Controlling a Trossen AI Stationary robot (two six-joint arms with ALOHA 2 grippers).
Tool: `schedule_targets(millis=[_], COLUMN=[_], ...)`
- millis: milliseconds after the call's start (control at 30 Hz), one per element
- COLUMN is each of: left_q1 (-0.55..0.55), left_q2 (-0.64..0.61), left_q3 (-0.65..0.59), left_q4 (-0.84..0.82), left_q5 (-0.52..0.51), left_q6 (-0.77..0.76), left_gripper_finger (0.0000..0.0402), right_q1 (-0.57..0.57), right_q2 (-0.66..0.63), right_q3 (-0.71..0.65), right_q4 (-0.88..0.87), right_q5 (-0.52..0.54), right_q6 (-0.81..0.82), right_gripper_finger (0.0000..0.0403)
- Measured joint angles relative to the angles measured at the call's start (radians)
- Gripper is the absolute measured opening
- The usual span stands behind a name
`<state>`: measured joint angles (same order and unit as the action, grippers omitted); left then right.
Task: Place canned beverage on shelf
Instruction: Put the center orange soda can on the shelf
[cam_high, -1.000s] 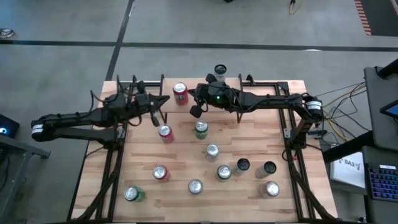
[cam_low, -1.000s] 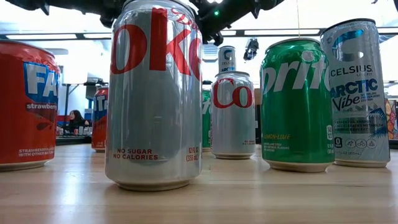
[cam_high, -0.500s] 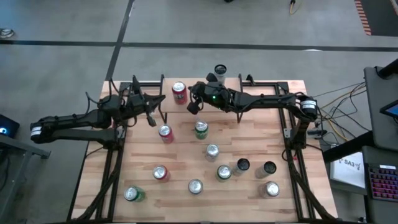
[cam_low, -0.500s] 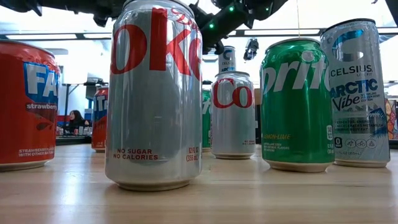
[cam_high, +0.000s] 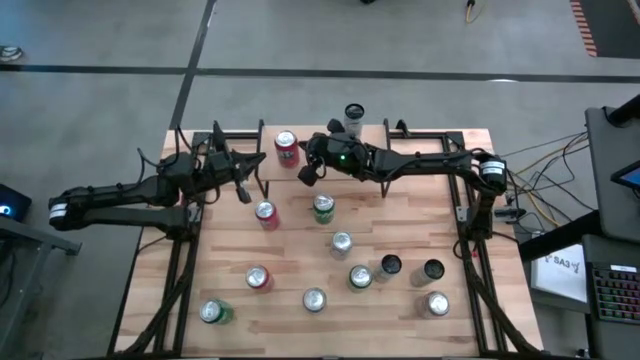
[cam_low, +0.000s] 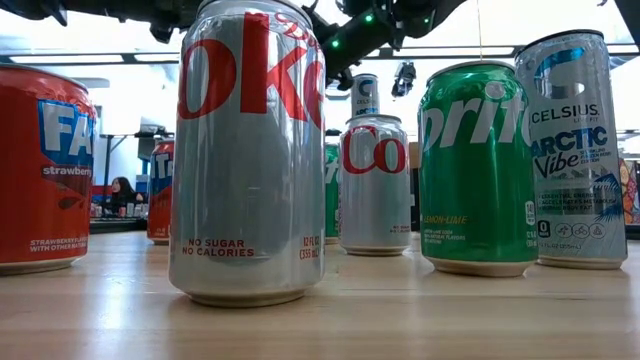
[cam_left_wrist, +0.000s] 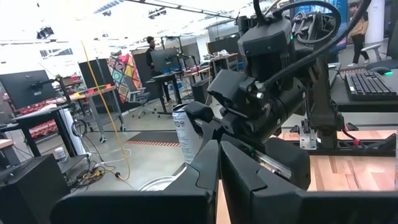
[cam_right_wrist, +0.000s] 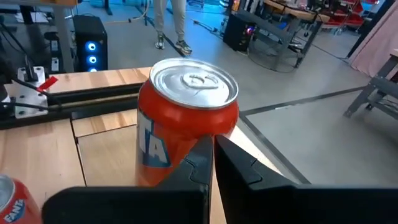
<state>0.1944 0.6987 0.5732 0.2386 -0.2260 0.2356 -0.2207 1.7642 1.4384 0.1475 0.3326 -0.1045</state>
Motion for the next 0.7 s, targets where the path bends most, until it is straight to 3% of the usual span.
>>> schedule_targets(millis=[400,700], left_q1=[0.0,-0.001], left_q2=[0.004,0.047], left_q3=[0.0,0.0], left_q4=[-0.004,0.004], left_q5=[0.0,0.001], left_q6=[0.0,-0.038], left_gripper_finger=[0.0,0.0], right_q1=[0.002,0.012], right_q2=[-0.029,-0.157], right_q3=[0.0,0.0], right_q4=[-0.016,-0.164], right_q5=[-0.001,-0.001], right_q6=[-0.016,-0.029], right_gripper_finger=[0.0009,0.0009])
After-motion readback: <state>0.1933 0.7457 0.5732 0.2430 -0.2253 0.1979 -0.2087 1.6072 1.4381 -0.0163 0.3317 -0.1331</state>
